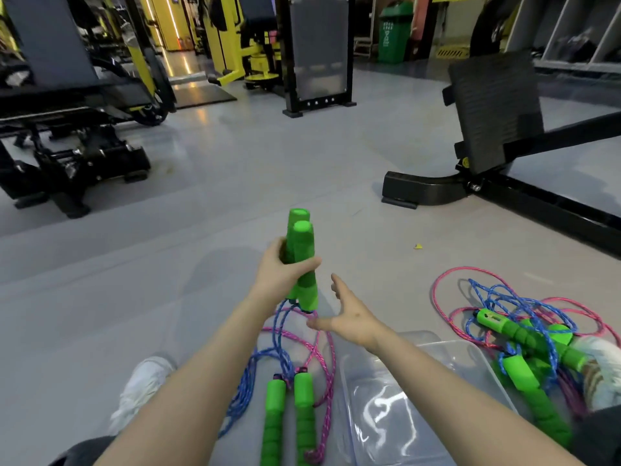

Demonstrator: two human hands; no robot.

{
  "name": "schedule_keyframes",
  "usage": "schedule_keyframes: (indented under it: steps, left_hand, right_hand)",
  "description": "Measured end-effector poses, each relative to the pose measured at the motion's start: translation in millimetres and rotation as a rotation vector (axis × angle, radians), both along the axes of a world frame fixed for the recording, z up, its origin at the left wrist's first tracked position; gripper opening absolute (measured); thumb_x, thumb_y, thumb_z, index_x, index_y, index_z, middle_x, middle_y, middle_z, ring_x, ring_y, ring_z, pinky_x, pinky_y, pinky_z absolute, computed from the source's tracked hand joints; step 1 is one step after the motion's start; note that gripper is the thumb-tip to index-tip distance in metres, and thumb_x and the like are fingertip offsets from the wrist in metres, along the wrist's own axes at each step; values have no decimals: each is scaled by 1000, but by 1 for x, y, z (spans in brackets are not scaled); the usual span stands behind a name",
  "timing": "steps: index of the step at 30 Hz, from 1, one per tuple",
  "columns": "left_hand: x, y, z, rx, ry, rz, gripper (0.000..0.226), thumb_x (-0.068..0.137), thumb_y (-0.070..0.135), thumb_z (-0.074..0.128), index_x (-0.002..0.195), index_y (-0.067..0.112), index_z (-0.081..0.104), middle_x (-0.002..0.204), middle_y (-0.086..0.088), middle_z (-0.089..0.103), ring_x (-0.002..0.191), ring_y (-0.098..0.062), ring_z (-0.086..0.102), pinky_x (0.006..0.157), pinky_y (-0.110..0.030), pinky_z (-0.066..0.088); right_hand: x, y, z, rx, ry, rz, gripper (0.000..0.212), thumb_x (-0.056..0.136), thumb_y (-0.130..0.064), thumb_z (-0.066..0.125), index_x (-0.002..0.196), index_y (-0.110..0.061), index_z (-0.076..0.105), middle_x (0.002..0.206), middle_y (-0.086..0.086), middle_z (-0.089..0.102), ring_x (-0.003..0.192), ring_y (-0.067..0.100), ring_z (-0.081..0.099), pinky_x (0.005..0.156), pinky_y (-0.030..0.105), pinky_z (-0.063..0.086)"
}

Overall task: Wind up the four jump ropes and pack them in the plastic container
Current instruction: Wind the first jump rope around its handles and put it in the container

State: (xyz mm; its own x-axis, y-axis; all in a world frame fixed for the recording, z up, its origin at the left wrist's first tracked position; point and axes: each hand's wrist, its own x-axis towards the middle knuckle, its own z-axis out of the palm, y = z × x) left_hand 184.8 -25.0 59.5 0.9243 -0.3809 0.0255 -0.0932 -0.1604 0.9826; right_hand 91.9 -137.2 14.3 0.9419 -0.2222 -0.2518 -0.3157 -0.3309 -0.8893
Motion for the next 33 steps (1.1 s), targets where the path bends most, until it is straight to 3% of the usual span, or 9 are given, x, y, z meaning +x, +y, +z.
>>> schedule_keyframes:
  steps: [3,6,12,17,19,21,24,28,33]
  left_hand:
    - [-4,7,47,-219,106,-88,33,77,1,74,103,7,56,87,-3,63,79,-13,61,75,-25,50]
    - [-14,17,73,-281,189,-216,34,80,-6,67,110,4,53,93,-9,63,78,-13,64,75,-24,55]
    - [-30,34,105,-207,132,-295,34,85,4,66,117,6,53,92,0,63,74,-2,64,67,-14,48]
    - [-35,48,117,-90,-33,-240,71,75,21,81,134,8,43,122,0,58,120,-14,53,100,-23,42]
    - [-43,51,126,27,-262,-81,103,72,29,82,150,12,17,144,2,39,137,-12,32,110,-25,28]
    - [-43,56,130,398,-812,-3,121,64,52,80,152,22,3,157,-2,18,144,-15,16,118,-36,13]
    - [-37,62,114,853,-1539,-144,117,54,69,74,148,26,20,146,-19,39,130,-38,44,105,-61,29]
    - [-37,62,83,1004,-1705,-308,89,72,67,64,144,30,27,128,-23,55,96,-39,63,82,-52,52]
    - [-42,61,71,919,-1649,-287,61,88,63,26,141,35,33,122,-19,59,78,-31,62,62,-38,53]
  right_hand:
    - [11,13,36,166,-114,-32,106,69,-18,81,149,-18,13,145,1,39,126,12,43,100,20,37]
    - [13,19,76,195,-202,-23,63,73,-11,77,126,-22,46,100,-3,60,80,5,55,63,9,42]
    - [3,27,113,149,-212,51,28,61,-21,66,87,-20,54,75,0,53,63,11,47,52,16,37]
    - [-9,11,122,-183,-263,-20,30,67,-17,66,88,-28,46,71,-7,46,63,12,46,53,15,38]
    - [-14,-1,124,-438,-238,-27,31,64,-24,64,87,-28,44,78,-3,52,76,21,52,64,28,41]
    - [-19,-10,126,-699,-202,15,36,69,-21,64,102,-21,48,97,5,56,95,26,53,72,32,41]
    - [-27,-13,129,-966,-256,105,44,72,-22,61,113,-16,46,110,7,53,108,28,47,83,35,42]
    - [-34,-18,130,-1132,-370,182,45,70,-22,62,113,-11,50,105,8,53,98,30,47,82,38,41]
    - [-40,-15,118,-1153,-421,161,43,70,-21,62,110,-11,51,101,8,52,90,29,45,75,39,43]
